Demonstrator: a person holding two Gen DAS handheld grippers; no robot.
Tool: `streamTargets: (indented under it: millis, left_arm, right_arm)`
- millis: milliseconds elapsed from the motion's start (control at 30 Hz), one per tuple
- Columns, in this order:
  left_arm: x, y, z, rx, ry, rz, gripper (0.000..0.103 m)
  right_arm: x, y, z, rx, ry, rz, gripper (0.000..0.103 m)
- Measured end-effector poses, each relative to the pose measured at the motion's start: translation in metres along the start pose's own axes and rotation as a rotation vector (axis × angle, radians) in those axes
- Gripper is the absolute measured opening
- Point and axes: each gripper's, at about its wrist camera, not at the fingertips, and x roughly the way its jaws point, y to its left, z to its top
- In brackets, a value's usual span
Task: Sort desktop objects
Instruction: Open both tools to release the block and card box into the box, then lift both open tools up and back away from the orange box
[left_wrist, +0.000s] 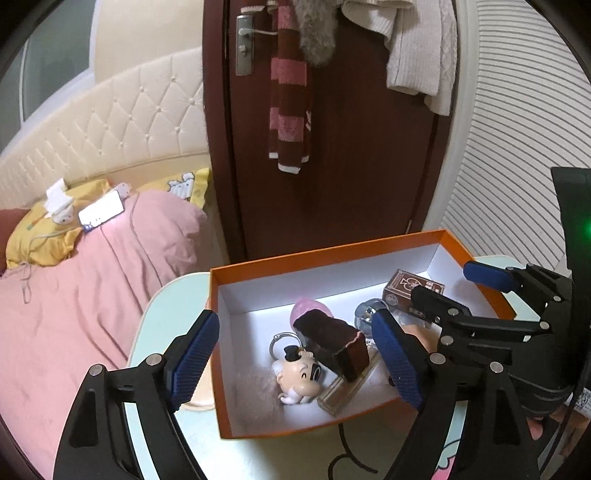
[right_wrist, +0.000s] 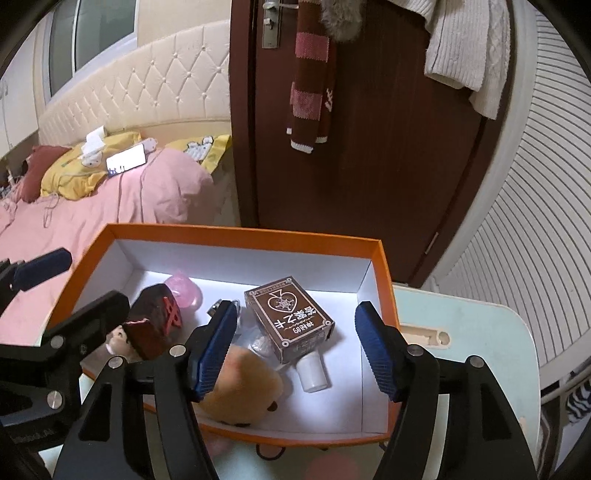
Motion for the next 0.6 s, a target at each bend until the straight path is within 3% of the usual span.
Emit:
streamTargets:
  millis: [333, 600]
  left_arm:
    - [-0.045, -0.012, -0.021, 0.032, -0.032, -0.006, 0.085]
    - [-0.056, -0.019, -0.055, 0.032, 0.011, -0.022, 0.088]
  right_arm:
    - [-0.043, 0.004, -0.009, 0.012, -0.069, 0.03, 0.067]
    - [-0.076, 0.008, -0.041, 0.02, -0.077, 0.037, 0.068]
